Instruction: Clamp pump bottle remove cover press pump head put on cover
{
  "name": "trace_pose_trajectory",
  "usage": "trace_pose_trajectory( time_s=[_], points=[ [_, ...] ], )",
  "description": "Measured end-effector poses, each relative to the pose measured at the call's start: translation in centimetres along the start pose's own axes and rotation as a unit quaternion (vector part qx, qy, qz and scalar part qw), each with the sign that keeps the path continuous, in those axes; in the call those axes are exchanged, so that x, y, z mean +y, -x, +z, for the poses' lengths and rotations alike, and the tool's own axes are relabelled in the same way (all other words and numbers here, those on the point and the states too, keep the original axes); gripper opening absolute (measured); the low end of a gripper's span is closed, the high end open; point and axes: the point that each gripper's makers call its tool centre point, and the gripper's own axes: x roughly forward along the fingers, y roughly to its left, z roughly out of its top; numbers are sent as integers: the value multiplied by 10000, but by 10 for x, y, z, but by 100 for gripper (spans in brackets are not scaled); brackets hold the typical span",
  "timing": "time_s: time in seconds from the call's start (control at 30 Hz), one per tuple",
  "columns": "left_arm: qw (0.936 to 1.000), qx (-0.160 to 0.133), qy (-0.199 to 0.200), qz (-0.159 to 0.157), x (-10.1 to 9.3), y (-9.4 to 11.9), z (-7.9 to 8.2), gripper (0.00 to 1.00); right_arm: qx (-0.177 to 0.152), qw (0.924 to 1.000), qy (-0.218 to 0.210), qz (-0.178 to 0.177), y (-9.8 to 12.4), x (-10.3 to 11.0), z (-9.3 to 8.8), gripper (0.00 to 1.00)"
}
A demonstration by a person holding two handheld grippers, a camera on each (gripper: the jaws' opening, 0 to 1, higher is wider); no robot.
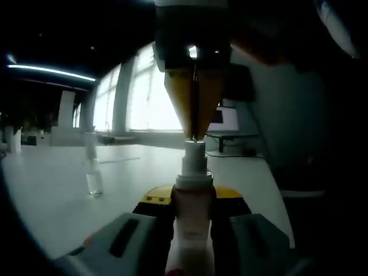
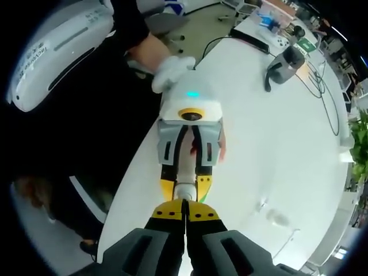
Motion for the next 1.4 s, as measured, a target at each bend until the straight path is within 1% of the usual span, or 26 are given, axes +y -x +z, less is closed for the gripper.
trace_pose_trajectory(
  time_s=[0.4, 0.6, 0.63, 0.7, 0.8, 0.83, 0.97, 1.2, 1.4],
  points=[
    [10000, 0, 6, -2, 0, 0, 0, 14, 141, 9999, 16, -8, -2, 0, 0, 0],
    [10000, 0, 21, -1, 0, 0, -1, 14, 210, 9996, 164, 21, -6, 0, 0, 0],
    [10000, 0, 23, -2, 0, 0, -1, 14, 200, 9997, 151, 23, -6, 0, 0, 0],
    [10000, 0, 23, -2, 0, 0, -1, 14, 101, 9999, -64, 22, -6, -1, 0, 0],
    [10000, 0, 22, -3, -1, 0, -1, 14, -29, 9997, -220, 33, -4, -2, -2, 0],
    [10000, 0, 26, -5, -1, 0, -1, 14, -38, 9997, -222, 37, -2, -1, -2, 0],
    [10000, 0, 29, -7, -1, 0, -1, 14, -37, 10000, 10, -13, 0, 0, 0, 0],
    [10000, -1, 23, -1, -1, 0, -1, 14, -171, 9998, -111, -58, 1, -1, 0, 0],
    [10000, -1, 15, -1, -1, 0, -1, 14, -119, 9999, -50, -58, 1, 0, 1, 0]
  ],
)
